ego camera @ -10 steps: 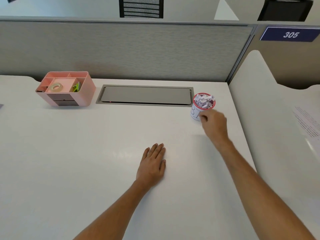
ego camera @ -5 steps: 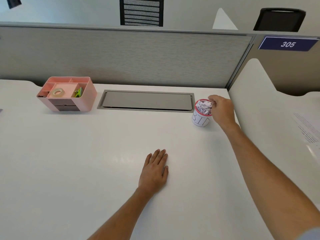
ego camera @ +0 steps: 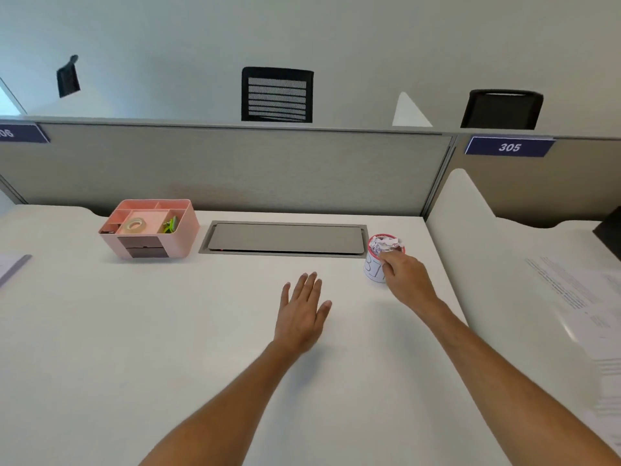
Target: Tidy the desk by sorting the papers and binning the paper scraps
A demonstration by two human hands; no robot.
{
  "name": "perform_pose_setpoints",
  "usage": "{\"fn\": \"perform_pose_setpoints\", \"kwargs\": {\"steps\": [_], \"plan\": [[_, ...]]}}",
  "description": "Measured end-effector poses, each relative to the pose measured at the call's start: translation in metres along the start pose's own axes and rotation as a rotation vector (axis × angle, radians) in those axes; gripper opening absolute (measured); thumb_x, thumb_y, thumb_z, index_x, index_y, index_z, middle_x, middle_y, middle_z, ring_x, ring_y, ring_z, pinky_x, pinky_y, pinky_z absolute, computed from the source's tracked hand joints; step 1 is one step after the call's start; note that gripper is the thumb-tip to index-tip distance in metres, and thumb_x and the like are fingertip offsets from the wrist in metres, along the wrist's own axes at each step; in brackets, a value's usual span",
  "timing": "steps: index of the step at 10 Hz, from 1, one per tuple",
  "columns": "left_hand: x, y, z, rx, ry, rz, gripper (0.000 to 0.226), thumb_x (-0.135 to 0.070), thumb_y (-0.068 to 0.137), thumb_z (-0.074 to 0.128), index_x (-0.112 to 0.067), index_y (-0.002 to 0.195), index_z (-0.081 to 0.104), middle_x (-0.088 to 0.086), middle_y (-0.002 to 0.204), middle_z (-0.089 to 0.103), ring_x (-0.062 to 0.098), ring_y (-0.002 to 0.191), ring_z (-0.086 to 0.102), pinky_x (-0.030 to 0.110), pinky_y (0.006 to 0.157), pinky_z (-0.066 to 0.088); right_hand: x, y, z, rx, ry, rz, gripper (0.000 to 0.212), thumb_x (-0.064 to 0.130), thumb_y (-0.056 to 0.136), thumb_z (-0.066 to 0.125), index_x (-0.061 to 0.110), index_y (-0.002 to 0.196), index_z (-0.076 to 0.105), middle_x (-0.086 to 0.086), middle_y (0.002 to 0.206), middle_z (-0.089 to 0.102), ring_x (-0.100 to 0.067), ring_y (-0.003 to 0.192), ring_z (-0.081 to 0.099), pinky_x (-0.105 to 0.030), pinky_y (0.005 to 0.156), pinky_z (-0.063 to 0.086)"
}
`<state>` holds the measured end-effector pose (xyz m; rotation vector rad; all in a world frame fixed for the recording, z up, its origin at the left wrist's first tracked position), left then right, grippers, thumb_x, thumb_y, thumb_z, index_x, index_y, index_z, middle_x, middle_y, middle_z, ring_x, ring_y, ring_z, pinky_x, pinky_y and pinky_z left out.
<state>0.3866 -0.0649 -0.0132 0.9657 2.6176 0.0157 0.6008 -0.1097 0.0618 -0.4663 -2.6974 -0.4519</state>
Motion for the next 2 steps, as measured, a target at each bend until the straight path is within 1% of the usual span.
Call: {"fn": "perform_pose_setpoints", "kwargs": {"steps": [1, 2], "plan": [[-0.006, 0.030, -0.052, -0.117, 0.018, 0.031, 0.075, -0.058, 0.094, 0.000, -0.015, 0.154, 0.010, -0.002, 0.163, 0.001, 0.013, 0.150, -0.006, 0.040, 0.119, -0.011, 0.012, 0.006, -0.019, -0.026, 0.001, -0.018, 0.029, 0.014, 0.098, 0.047, 0.011, 0.119, 0.065, -0.009, 0.124, 0.066, -0.031, 0.110, 0.060, -0.035, 0.087, 0.046], [-0.011, 0.065, -0.127, -0.268, 0.121, 0.056, 0.076, -0.060, 0.093, -0.001, -0.013, 0.153, -0.004, -0.002, 0.161, -0.014, 0.014, 0.148, -0.016, 0.041, 0.118, -0.017, 0.034, 0.022, -0.057, -0.108, -0.059, -0.094, 0.035, 0.021, 0.100, 0.045, 0.007, 0.130, 0.058, -0.010, 0.135, 0.058, -0.028, 0.126, 0.050, -0.035, 0.105, 0.036]]}}
Point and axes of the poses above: each hand's wrist, its own y-axis towards the middle knuckle, its own z-axis out of the palm, x = y × z, the point moved 9 cm from there along y, towards the middle knuckle
